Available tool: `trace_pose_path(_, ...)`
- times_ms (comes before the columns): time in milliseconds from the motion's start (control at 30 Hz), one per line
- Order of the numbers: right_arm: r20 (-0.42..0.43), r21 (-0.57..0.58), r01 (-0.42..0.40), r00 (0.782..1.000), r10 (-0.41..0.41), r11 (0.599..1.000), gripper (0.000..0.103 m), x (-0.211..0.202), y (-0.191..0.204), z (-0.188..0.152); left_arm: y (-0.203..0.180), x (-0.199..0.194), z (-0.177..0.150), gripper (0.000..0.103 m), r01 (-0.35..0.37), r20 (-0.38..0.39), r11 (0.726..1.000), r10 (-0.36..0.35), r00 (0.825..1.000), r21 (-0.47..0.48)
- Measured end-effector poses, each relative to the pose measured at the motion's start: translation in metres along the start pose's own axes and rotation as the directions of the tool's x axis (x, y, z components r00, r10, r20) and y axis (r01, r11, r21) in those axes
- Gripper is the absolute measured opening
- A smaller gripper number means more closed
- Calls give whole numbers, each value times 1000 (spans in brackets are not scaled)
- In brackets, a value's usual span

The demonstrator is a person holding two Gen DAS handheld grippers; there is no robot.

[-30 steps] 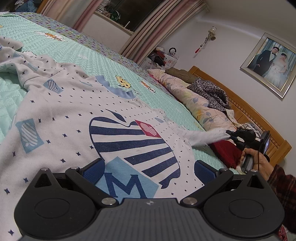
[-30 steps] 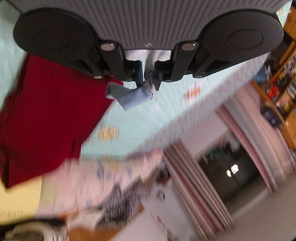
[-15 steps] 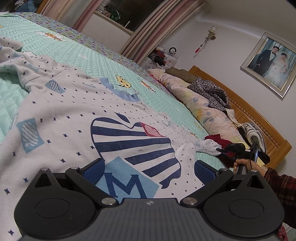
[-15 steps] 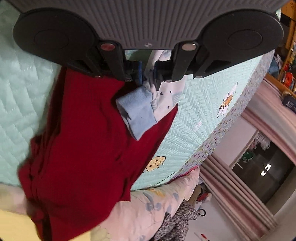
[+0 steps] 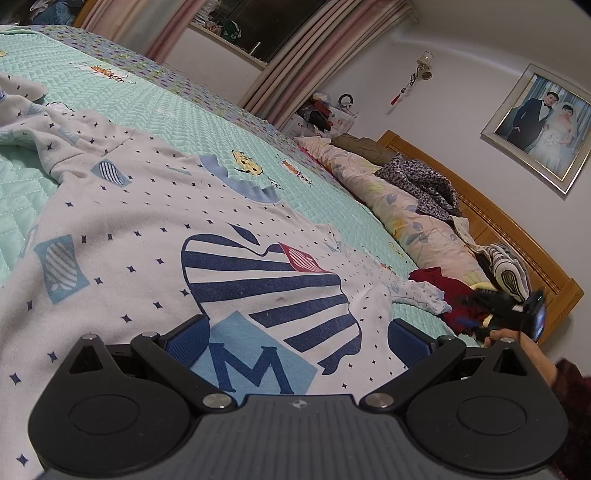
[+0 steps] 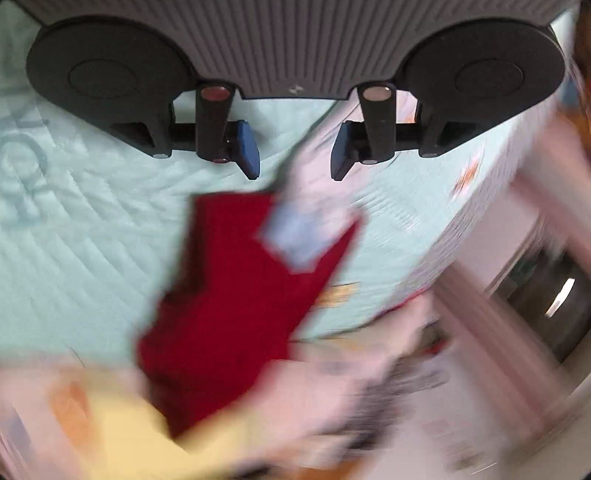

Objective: Fold clothes
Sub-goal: 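Open the right gripper and pinch the romper near the blue collar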

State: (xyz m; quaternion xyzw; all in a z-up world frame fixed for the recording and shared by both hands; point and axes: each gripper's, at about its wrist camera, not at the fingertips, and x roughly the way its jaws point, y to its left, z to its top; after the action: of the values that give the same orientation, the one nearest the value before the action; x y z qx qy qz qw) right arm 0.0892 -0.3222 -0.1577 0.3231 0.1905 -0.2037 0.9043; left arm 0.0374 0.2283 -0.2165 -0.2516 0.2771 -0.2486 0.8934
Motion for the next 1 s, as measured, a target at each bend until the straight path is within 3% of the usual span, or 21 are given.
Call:
trace_pose_path(67, -21, -257, -129, 992, 128, 958, 46, -11, 52, -17, 0, 0, 0, 102, 0, 0, 1000, 0, 1000, 0)
trace_pose_path(100, -74, -367, -223, 975, 210, 903, 49, -10, 81, -26, 0, 0, -1, 102, 1, 0, 1000, -1, 1000, 0)
trace_pose_path(133, -179, -439, -349, 937, 301, 828, 54, -1, 109, -33, 0, -1, -1, 102, 1, 0, 1000, -1, 1000, 0)
trace_pose_path(167, -289, -485, -470, 882, 372, 738, 55, 9, 137, -41, 0, -1, -1, 102, 3, 1, 1000, -3, 1000, -1)
trace_pose_path(200, -396, -495, -570, 820, 413, 656, 55, 24, 162, -48, 0, -1, -1, 102, 5, 1, 1000, -5, 1000, -2)
trace_pose_path(233, -470, -514, -633, 773, 427, 579, 55, 37, 185, -55, 1, -1, -1, 102, 7, 2, 1000, -7, 1000, -4)
trace_pose_path(333, -602, -589, -720, 694, 395, 366, 55, 75, 242, -75, 1, -1, 0, 102, 9, 2, 1000, -9, 1000, -5)
trace_pose_path(367, -630, -596, -736, 676, 381, 321, 55, 87, 255, -79, 1, -1, 0, 102, 11, 2, 1000, -11, 1000, -6)
trace_pose_path(400, -672, -577, -763, 646, 363, 290, 55, 99, 266, -81, 1, 0, 0, 102, 12, 2, 1000, -12, 1000, -7)
trace_pose_path(433, -706, -561, -785, 619, 344, 263, 55, 111, 276, -84, 1, 0, 0, 102, 14, 2, 1000, -14, 1000, -8)
trace_pose_path(500, -739, -552, -801, 598, 309, 230, 55, 128, 289, -92, 2, 0, 0, 102, 15, 2, 1000, -15, 1000, -9)
trace_pose_path(600, -809, -499, -846, 532, 250, 187, 55, 143, 298, -109, 2, -1, 0, 102, 15, 2, 1000, -15, 1000, -10)
trace_pose_path(667, -847, -459, -874, 485, 219, 160, 56, 148, 293, -120, 2, -1, -1, 102, 16, 1, 1000, -16, 1000, -10)
trace_pose_path(767, -873, -419, -902, 431, 227, 101, 57, 148, 282, -123, 1, -1, -1, 102, 16, 1, 1000, -16, 1000, -11)
trace_pose_path(933, -905, -359, -924, 379, 192, 130, 57, 150, 288, -118, 1, -1, -1, 102, 14, 1, 1000, -14, 1000, -10)
trace_pose_path(1000, -918, -324, -932, 352, 186, 161, 54, 155, 290, -116, 1, -1, -1, 102, 14, 1, 1000, -14, 1000, -10)
